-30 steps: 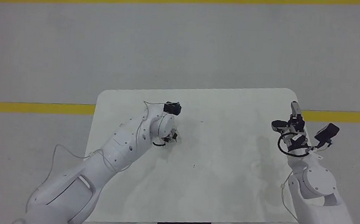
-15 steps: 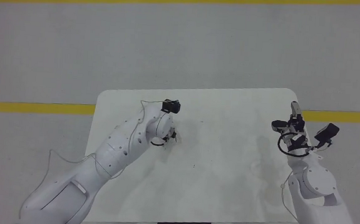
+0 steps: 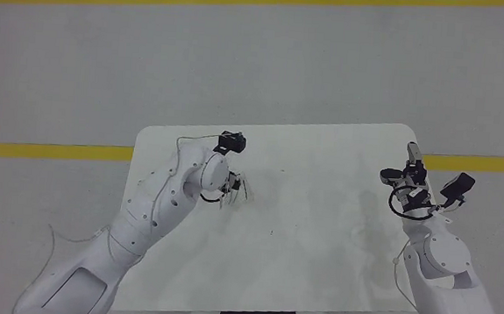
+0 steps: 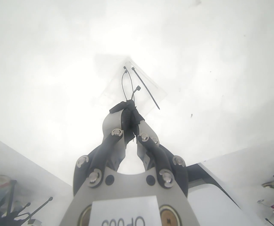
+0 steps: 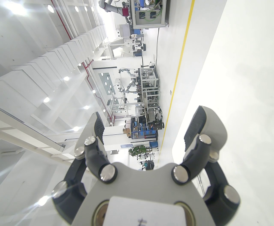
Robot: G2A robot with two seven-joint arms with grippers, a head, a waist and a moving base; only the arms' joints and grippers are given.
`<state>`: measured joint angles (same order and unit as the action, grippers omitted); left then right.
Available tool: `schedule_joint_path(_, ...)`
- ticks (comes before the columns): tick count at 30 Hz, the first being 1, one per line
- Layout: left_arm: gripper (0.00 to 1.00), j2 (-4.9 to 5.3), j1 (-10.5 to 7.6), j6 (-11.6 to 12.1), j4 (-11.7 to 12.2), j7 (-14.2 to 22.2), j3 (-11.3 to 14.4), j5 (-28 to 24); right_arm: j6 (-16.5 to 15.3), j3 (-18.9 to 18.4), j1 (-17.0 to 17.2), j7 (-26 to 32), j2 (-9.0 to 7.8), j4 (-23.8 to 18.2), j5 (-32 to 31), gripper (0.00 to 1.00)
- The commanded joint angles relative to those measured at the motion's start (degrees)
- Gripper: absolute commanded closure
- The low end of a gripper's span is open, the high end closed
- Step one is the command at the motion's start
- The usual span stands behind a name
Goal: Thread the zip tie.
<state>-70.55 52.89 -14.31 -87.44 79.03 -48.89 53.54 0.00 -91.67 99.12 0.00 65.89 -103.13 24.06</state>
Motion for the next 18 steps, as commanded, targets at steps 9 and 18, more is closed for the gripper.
schedule_joint_path(9, 1.00, 2.47, 3.25, 4.5, -4.1, 0.6, -3.8, -0.3, 0.0, 0.0, 0.0, 0.0, 0.00, 0.0, 0.0, 0.00)
schedule_joint_path(18, 1.00, 2.72, 4.02, 4.3, -3.2, -2.6, -3.0, 4.5, 0.0, 0.0, 0.0, 0.0, 0.00, 0.0, 0.0, 0.00)
